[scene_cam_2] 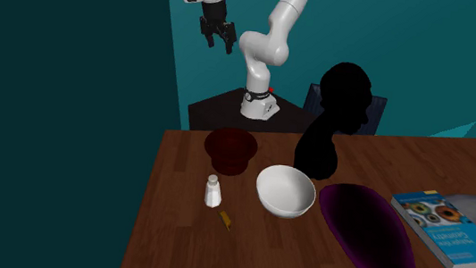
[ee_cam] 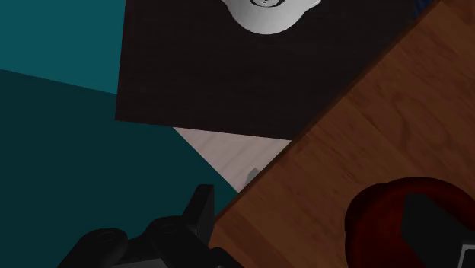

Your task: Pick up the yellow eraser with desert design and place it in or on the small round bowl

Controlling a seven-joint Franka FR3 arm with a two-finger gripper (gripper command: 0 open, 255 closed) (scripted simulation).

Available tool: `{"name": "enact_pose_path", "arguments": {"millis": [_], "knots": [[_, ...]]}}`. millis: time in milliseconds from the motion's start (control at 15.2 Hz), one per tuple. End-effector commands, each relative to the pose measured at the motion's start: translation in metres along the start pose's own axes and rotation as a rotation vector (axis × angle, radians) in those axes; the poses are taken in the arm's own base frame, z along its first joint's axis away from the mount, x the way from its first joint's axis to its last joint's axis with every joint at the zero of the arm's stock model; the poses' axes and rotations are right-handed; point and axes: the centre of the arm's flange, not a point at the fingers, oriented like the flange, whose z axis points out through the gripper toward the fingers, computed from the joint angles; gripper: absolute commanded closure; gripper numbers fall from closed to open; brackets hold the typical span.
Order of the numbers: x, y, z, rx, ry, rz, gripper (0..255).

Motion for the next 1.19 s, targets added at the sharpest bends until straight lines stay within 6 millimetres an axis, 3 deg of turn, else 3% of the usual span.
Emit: {"name": "enact_pose_path", "arguments": {"millis": [0, 1122], "knots": [[0.0, 0.0, 0.0, 0.0, 0.0, 0.0, 0], [0.132, -0.147, 0.1, -0.002, 0.033, 0.051, 0]]}}
